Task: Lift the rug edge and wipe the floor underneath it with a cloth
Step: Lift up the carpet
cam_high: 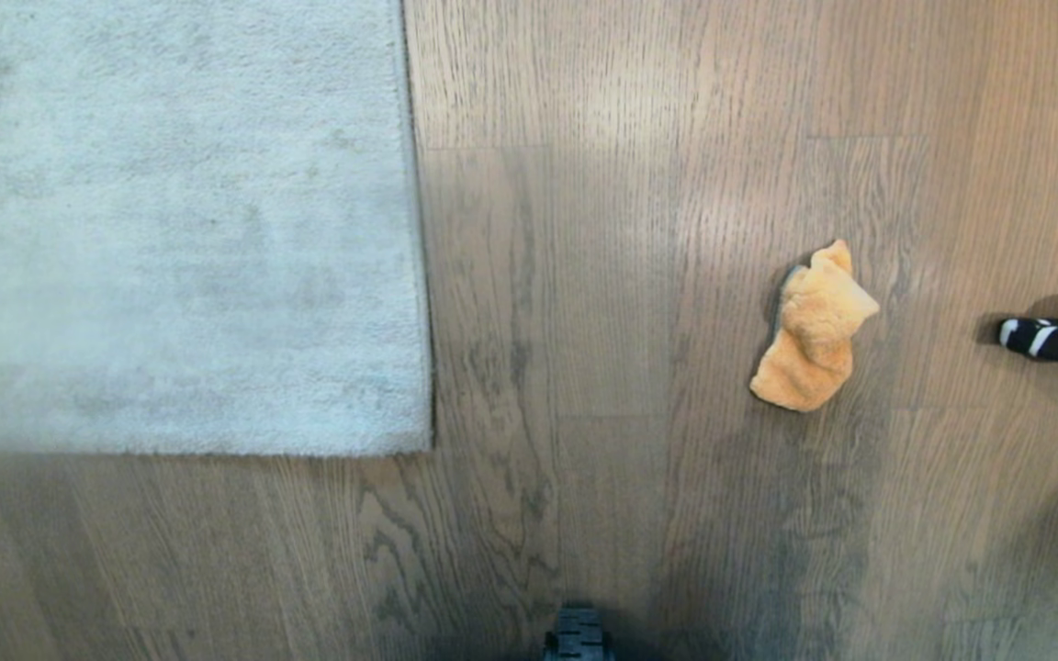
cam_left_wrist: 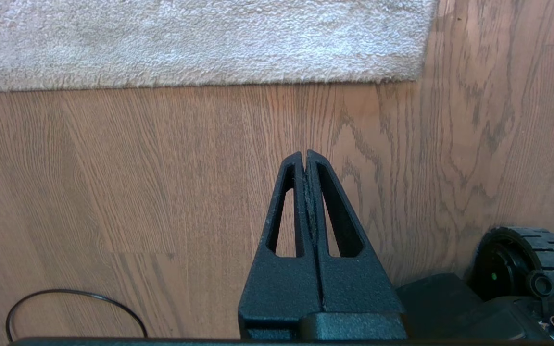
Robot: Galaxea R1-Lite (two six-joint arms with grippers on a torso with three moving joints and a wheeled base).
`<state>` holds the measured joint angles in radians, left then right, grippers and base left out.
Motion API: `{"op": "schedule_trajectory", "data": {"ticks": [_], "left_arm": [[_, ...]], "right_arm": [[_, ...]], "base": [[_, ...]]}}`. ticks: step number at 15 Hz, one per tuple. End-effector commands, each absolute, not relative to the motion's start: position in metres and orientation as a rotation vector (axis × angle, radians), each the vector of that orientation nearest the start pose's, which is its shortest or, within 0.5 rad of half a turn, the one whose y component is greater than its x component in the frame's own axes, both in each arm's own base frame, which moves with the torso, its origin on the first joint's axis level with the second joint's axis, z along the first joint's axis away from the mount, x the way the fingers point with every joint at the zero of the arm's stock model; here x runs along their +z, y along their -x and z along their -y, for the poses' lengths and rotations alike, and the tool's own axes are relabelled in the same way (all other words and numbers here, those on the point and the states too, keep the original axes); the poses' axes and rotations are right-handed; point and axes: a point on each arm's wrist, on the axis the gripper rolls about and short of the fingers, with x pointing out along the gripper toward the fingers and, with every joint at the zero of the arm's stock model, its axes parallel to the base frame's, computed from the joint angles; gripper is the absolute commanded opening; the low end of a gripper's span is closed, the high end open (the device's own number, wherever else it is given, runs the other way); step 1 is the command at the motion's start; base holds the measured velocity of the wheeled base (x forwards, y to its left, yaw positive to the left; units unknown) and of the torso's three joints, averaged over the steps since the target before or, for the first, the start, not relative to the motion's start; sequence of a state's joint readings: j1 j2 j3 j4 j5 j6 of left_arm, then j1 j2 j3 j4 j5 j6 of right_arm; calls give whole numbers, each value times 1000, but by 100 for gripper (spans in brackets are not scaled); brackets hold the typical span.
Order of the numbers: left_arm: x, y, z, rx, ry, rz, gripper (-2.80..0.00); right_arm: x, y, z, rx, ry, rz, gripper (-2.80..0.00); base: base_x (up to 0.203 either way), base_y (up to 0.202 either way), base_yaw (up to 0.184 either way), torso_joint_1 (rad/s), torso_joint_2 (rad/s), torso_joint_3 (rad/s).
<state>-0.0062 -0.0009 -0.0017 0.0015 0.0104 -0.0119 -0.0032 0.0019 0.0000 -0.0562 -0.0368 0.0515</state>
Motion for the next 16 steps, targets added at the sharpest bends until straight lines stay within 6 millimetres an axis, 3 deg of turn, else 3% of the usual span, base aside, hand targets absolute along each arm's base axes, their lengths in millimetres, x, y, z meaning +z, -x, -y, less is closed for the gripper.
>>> {"op": "schedule_trajectory", "data": {"ticks": [1, 16], "left_arm": [[76, 23, 0, 5, 12, 0, -280], [75, 23, 0, 4, 14, -2, -280]], "right_arm": [[81, 23, 1, -38, -53, 56, -280], [81, 23, 1, -38, -53, 56, -280]], "base": [[0, 0, 0, 0, 0, 0], [0, 0, 0, 0, 0, 0]]}}
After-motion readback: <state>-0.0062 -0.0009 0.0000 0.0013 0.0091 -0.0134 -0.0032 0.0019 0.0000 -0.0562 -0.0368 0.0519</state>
